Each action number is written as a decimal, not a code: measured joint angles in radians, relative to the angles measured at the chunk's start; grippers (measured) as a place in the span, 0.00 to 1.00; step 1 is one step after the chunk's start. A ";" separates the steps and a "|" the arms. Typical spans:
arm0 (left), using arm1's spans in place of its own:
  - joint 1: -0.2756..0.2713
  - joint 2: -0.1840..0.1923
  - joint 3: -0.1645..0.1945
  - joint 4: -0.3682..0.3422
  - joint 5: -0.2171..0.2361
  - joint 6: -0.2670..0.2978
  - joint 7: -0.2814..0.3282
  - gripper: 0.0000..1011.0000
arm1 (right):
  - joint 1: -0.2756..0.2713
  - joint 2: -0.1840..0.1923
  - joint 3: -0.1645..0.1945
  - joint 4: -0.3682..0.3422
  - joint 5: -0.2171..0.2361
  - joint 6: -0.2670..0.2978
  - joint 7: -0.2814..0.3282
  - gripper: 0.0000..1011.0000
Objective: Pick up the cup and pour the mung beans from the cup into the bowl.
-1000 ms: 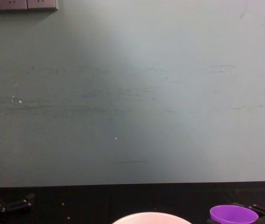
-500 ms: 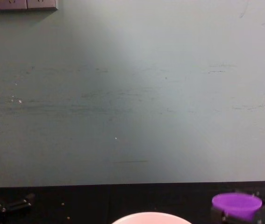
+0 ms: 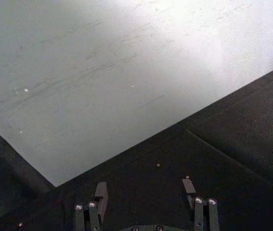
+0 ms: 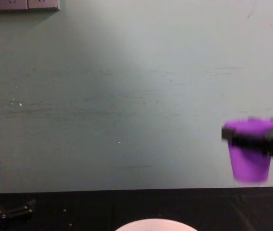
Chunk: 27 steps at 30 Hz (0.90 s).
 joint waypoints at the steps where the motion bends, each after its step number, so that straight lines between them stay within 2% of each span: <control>1: 0.000 0.000 0.000 0.000 0.000 0.000 0.000 1.00 | 0.002 0.000 0.005 -0.010 0.001 0.009 -0.001 0.75; 5: 0.000 0.000 0.000 0.000 0.000 0.000 0.000 1.00 | 0.014 0.002 0.031 -0.056 0.004 0.056 -0.005 0.75; 10: 0.000 0.000 0.000 0.000 0.000 0.000 0.000 1.00 | 0.021 0.004 0.041 -0.073 -0.001 0.077 -0.006 0.75; 27: 0.000 0.000 0.000 0.000 0.000 0.000 0.000 1.00 | 0.019 0.003 0.040 -0.072 -0.001 0.075 -0.006 0.75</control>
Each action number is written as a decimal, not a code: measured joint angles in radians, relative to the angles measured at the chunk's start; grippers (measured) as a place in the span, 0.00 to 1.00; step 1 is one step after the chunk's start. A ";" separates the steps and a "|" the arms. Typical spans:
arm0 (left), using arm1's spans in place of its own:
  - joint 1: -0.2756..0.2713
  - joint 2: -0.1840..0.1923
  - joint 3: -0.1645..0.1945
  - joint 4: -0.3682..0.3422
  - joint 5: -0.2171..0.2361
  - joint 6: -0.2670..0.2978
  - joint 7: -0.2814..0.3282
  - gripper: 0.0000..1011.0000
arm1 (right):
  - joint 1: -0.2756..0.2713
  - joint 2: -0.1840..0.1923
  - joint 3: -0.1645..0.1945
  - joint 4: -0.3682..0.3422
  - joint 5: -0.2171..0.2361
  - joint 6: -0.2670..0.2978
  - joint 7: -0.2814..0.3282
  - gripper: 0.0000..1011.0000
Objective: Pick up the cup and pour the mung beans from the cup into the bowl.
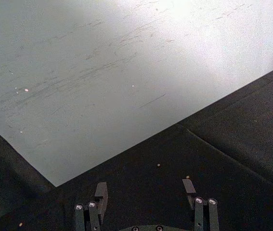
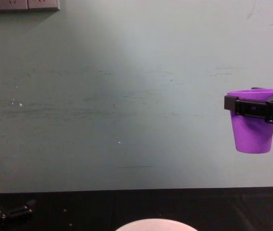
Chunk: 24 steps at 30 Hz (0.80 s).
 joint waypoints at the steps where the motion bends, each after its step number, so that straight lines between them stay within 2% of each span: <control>1: 0.000 0.000 0.000 0.000 0.000 0.000 0.000 1.00 | 0.000 0.000 0.000 0.000 0.000 0.000 0.000 0.75; 24: 0.000 0.000 0.000 0.000 0.000 0.000 0.000 1.00 | -0.001 0.000 0.000 0.001 0.000 -0.002 0.000 0.75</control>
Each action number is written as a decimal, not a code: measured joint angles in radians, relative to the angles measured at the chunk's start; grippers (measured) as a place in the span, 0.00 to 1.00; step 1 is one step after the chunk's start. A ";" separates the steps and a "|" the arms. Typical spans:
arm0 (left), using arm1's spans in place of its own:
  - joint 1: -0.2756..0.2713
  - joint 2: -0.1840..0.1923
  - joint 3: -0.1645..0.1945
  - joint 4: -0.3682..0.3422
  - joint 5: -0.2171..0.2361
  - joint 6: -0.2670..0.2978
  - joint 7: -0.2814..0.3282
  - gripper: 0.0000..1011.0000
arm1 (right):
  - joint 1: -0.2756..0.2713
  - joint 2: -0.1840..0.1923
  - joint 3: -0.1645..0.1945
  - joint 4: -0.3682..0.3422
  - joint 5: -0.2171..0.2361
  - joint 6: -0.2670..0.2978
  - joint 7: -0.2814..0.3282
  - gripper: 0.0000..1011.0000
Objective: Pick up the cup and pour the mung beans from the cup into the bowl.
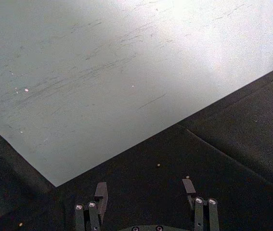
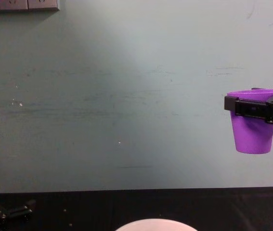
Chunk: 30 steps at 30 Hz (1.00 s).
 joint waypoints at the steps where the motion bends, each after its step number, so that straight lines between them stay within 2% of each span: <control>1: 0.000 0.000 0.000 0.000 0.000 0.000 0.000 1.00 | 0.000 0.000 0.000 0.000 0.000 0.000 0.000 0.75; 30: 0.000 0.000 0.000 0.000 0.000 0.000 0.000 1.00 | 0.000 0.000 0.000 0.000 0.000 0.000 0.000 0.75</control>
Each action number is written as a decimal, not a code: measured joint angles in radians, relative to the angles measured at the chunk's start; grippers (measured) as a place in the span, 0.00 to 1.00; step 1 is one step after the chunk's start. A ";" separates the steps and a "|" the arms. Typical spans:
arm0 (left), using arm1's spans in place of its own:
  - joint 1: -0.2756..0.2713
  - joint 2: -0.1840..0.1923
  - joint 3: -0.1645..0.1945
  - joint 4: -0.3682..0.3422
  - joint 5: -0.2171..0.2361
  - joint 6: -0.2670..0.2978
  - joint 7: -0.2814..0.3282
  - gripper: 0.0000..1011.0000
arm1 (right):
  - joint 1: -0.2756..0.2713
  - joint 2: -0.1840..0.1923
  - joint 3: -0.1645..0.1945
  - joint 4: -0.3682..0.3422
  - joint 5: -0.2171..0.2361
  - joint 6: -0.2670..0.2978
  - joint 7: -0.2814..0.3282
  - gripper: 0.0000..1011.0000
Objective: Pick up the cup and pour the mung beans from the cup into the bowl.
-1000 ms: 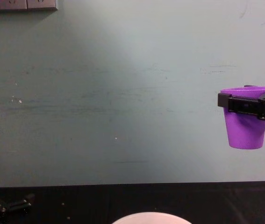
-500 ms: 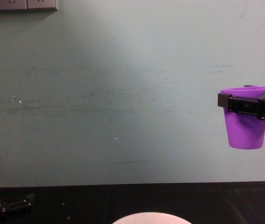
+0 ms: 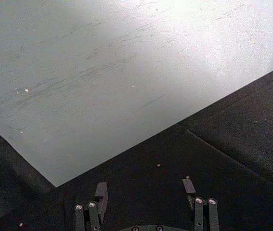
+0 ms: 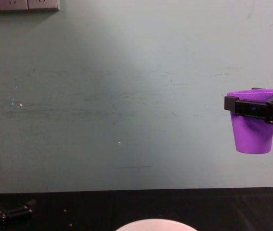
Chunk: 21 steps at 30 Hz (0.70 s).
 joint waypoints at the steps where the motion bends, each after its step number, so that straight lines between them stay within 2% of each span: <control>1: 0.000 0.000 0.000 0.000 0.000 0.000 0.000 1.00 | 0.000 0.000 0.000 0.000 0.000 0.000 0.000 0.75; 21: 0.000 0.000 0.000 0.000 0.000 0.000 0.000 1.00 | 0.000 0.000 0.000 0.000 0.000 0.000 0.000 0.75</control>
